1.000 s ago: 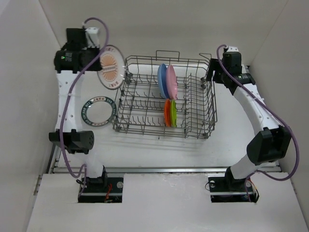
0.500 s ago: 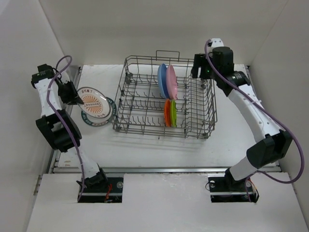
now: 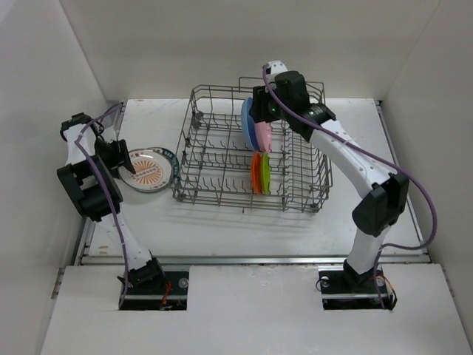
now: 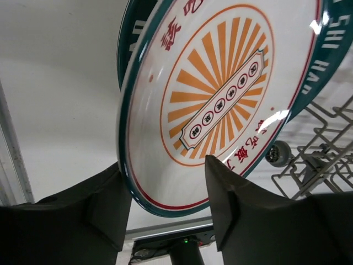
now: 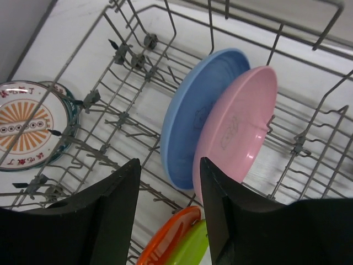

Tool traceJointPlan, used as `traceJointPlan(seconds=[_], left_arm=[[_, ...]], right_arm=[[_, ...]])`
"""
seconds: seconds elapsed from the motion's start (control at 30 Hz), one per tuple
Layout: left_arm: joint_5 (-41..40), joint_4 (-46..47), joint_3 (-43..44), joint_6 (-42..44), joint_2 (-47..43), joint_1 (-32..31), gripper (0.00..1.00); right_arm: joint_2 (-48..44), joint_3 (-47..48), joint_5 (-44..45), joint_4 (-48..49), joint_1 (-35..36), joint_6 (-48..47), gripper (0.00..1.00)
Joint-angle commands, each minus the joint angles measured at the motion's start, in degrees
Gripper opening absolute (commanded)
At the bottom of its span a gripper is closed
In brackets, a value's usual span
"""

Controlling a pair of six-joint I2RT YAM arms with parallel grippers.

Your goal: Unload the plates from the dish rack

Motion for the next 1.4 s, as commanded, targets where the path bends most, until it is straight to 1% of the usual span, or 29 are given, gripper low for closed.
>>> traceJointPlan(seconds=[0.0, 0.1, 0.13, 0.17, 0.2, 0.3, 0.37, 0.43, 0.5, 0.63, 0.67, 0.77, 0.8, 0.83, 0.9, 0.93, 0.97, 1.03, 1.07, 1.13, 1.17, 1.2, 1.27, 1.37], left_arm=[[-1.2, -4.8, 2.7, 3.9, 0.9, -0.4, 0.5], [-4.4, -5.9, 3.2, 4.7, 0.9, -1.1, 0.58], [-6.9, -5.9, 2.0, 5.2, 0.1, -2.5, 0.6], [-7.6, -5.0, 1.3, 5.2, -0.6, -2.6, 0.63], [-8.2, -4.1, 0.7, 5.2, -1.2, -3.3, 0.68], [-8.7, -4.1, 0.7, 5.2, -2.0, -3.3, 0.71], [-8.7, -4.6, 1.4, 5.2, -2.5, -3.3, 0.71], [-8.7, -4.6, 1.4, 5.7, -3.3, -3.3, 0.72], [-8.7, -5.7, 3.1, 6.2, -5.0, -3.9, 0.78], [-8.7, -6.8, 6.3, 6.2, -7.3, -5.7, 0.81], [-7.8, -6.8, 7.1, 6.2, -7.9, -6.3, 0.81], [0.3, -7.5, 9.4, 5.7, -10.5, -9.7, 0.86], [3.1, -7.5, 10.1, 5.7, -11.5, -10.6, 0.88], [8.5, -7.5, 10.1, 4.9, -11.6, -12.7, 0.9], [12.4, -6.9, 10.7, 3.1, -11.6, -15.1, 0.92], [13.3, -6.9, 10.7, 2.5, -11.6, -17.9, 0.93], [13.3, -6.3, 10.7, 2.5, -10.7, -19.3, 0.93], [11.4, -6.3, 11.4, 2.0, -8.2, -22.2, 0.95], [9.9, -6.3, 11.4, 2.0, -7.3, -24.7, 0.95], [8.3, -5.5, 11.9, 0.9, -5.4, -26.6, 0.96], [4.9, -5.0, 12.4, -0.7, -3.6, -28.0, 0.96], [3.3, -3.9, 12.4, -1.5, -2.8, -28.6, 0.96], [2.0, -3.2, 13.1, -3.2, -0.7, -28.6, 0.93], [1.5, -3.2, 14.0, -4.7, 0.6, -28.6, 0.83]], right_arm=[[2.1, 4.8, 0.2, 1.8, 0.7, 1.8, 0.53], [5.3, 7.5, 1.8, 0.4, 2.4, 1.8, 0.53], [6.0, 7.5, 2.3, 0.4, 3.1, 1.8, 0.53], [6.0, 8.0, 3.4, 0.4, 3.8, 1.8, 0.53], [6.9, 8.0, 3.9, 0.4, 3.8, 1.8, 0.53], [8.3, 8.0, 5.7, 0.4, 4.4, 1.8, 0.53], [9.0, 8.5, 6.3, -0.9, 4.4, 1.8, 0.53], [10.4, 9.2, 8.6, -1.8, 5.0, 1.8, 0.53], [12.0, 11.3, 11.6, -3.7, 5.0, 1.8, 0.53], [15.5, 15.7, 14.3, -7.8, 5.5, 2.3, 0.55], [17.0, 16.4, 14.3, -8.3, 5.5, 2.8, 0.55], [19.3, 16.9, 13.7, -7.7, 5.5, 2.8, 0.54], [19.9, 16.9, 13.7, -7.6, 5.5, 2.8, 0.52], [20.4, 16.9, 13.7, -7.6, 5.5, 2.8, 0.42], [21.4, 19.2, 11.9, -7.6, 5.5, 2.8, 0.27], [21.5, 19.2, 11.1, -7.6, 5.5, 2.8, 0.21], [20.9, 19.2, 10.0, -7.1, 5.5, 2.8, 0.1], [18.6, 18.5, 10.0, -6.1, 5.5, 2.8, 0.01], [17.6, 18.5, 10.0, -5.5, 5.5, 2.2, 0.0], [14.5, 16.8, 10.0, -4.7, 5.5, 1.5, 0.0], [13.5, 16.8, 10.0, -3.8, 5.5, 0.8, 0.0], [12.4, 16.2, 10.0, -3.3, 5.5, 0.8, 0.0], [9.4, 16.2, 10.6, -2.6, 5.5, -0.3, 0.0], [5.5, 16.2, 11.9, -1.3, 5.5, -0.9, 0.0]])
